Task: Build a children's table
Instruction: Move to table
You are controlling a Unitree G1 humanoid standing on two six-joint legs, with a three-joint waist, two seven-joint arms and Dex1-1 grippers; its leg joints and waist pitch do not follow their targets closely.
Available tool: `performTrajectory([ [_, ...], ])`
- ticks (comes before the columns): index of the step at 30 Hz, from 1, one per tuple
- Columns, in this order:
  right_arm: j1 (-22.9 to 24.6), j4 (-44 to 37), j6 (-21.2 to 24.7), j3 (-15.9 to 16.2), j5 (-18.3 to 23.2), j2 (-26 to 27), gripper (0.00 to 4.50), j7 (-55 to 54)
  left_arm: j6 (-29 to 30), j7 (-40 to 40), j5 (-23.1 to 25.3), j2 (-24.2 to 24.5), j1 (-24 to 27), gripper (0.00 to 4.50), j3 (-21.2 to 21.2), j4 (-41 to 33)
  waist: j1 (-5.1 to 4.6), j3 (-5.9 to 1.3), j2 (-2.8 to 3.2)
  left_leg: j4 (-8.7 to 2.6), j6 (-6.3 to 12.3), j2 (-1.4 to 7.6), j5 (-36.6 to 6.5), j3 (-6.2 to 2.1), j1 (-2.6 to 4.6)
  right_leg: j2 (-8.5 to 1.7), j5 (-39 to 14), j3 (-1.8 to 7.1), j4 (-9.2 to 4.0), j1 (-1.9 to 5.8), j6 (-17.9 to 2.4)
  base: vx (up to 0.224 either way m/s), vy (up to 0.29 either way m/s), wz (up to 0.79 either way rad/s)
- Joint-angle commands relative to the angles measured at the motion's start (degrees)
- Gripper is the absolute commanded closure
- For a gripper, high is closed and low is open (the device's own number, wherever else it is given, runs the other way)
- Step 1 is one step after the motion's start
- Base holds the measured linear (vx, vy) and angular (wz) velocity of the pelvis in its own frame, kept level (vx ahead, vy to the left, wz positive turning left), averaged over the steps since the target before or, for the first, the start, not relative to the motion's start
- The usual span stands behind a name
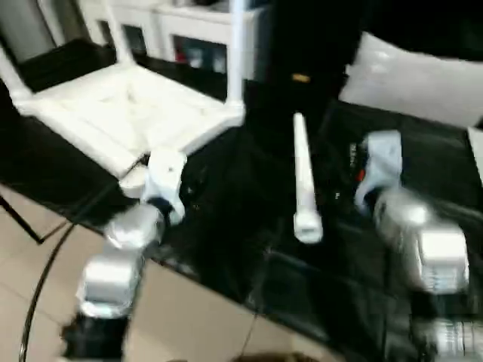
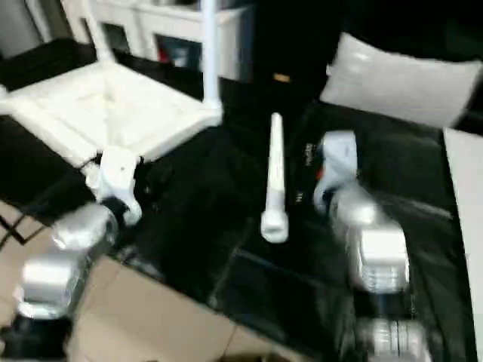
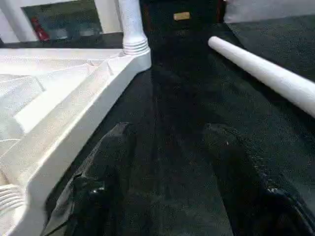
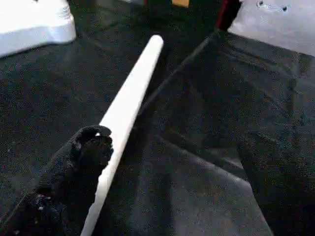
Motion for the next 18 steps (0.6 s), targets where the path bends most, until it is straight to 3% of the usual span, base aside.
performTrajectory([
  [1, -3.47, 4.7, 2.29, 1.22, 0.05, -0.95, 0.0, 1.02, 2.2, -3.92, -1.43, 1.97, -0.85, 1.61, -0.91, 0.07, -0.3, -2.27, 0.6, -3.98, -1.84, -2.08, -22.79, 2.12, 0.19, 0.1, -32.6, -0.7, -7.38, 2.92, -0.52, -0.102, 0.066, -0.03],
  [2, -4.56, 6.26, 2.47, 1.23, -0.02, -1.27, 0.0, 1.27, 2.7, -4.95, -1.83, 2.67, -0.95, 1.56, -1.26, -0.23, -0.51, -2.28, 0.79, -4.37, -1.74, -1.78, -23.51, 1.91, 0.15, 0.22, -29.1, -0.63, -7.23, 3.25, -1.91, -0.081, 0.089, -0.07],
  [3, -5.06, 7.05, 2.48, 1.21, -0.13, -1.45, 0.0, 1.31, 3.01, -5.43, -2.04, 3.01, -0.93, 1.42, -1.45, -0.42, -0.57, -2.38, 0.75, -5.01, -1.35, -1.24, -24.04, 1.69, -0.02, 0.24, -22.03, -0.62, -6.8, 3.9, -4.52, -0.073, 0.092, -0.09],
  [5, -7.41, 10.7, 2.51, 0.67, -0.28, -2.11, 0.0, 1.72, 3.97, -7.14, -2.56, 4.34, -1.0, 1.25, -2.2, -0.78, -0.39, -2.11, 0.82, -5.29, -0.55, -1.04, -25.7, 2.06, 0.56, 0.33, -18.76, -0.51, -6.99, 3.6, -6.8, -0.075, 0.085, -0.06],
  [7, -9.97, 14.49, 3.61, 0.03, 0.02, -2.78, 0.0, 2.4, 5.08, -8.36, -3.45, 4.87, -1.14, 0.98, -2.46, -1.11, -0.5, -1.6, 0.51, -5.16, 0.59, -1.19, -29.81, 2.56, 1.74, 0.39, -24.63, -1.02, -8.13, 3.14, -6.33, -0.068, 0.061, 0.03],
  [12, -13.32, 21.0, 5.21, 0.63, 0.55, -3.71, 0.0, 5.07, 6.58, -11.14, -4.28, 6.24, -1.03, 0.64, -4.16, -2.3, -0.31, -1.42, 0.56, -5.37, 1.29, -1.13, -30.22, 2.63, 1.5, -0.28, -28.93, -1.51, -8.96, 3.47, -4.47, -0.032, 0.024, -0.01],
  [14, -15.1, 25.14, 4.7, 0.11, 0.87, -3.77, 0.0, 5.37, 7.68, -11.61, -4.46, 6.61, -1.22, 0.42, -4.74, -2.64, -0.62, -1.21, 0.43, -5.42, 1.62, -1.17, -31.1, 2.59, 1.43, -0.34, -30.87, -2.25, -9.57, 3.63, -3.76, 0.0, 0.0, 0.0],
  [15, -15.76, 26.67, 4.41, -0.12, 1.02, -3.77, 0.0, 5.55, 8.05, -11.76, -4.51, 6.72, -1.29, 0.42, -4.87, -2.75, -0.83, -1.04, 0.59, -5.3, 1.96, -1.17, -32.58, 2.56, 1.77, -0.25, -32.89, -3.15, -10.21, 3.63, -2.95, -0.057, 0.0, -0.11],
  [16, -16.57, 28.86, 3.87, -0.39, 1.03, -3.82, 0.0, 5.59, 8.79, -12.16, -4.96, 6.73, -1.25, 0.34, -4.95, -3.11, -1.0, -0.98, 0.79, -5.34, 2.23, -1.06, -33.26, 2.48, 1.86, -0.24, -33.01, -3.74, -10.47, 3.84, -2.7, -0.057, 0.0, -0.11],
  [17, -16.72, 29.36, 3.66, -0.41, 0.98, -3.84, 0.0, 5.59, 8.97, -12.28, -5.07, 6.75, -1.24, 0.26, -4.98, -3.2, -1.37, -0.89, 1.19, -5.96, 2.76, -0.39, -34.8, 2.15, 1.38, -0.37, -31.37, -4.84, -10.27, 5.09, -2.46, -0.054, -0.003, -0.14],
  [18, -17.28, 31.05, 3.08, -0.53, 0.98, -3.87, 0.0, 5.81, 9.48, -12.82, -5.51, 6.94, -1.2, 0.26, -5.14, -3.54, -1.12, -0.55, 1.95, -7.08, 2.88, 0.45, -37.57, 1.95, 1.29, -0.13, -29.4, -5.37, -9.63, 5.64, -2.85, -0.099, -0.054, -0.08],
])
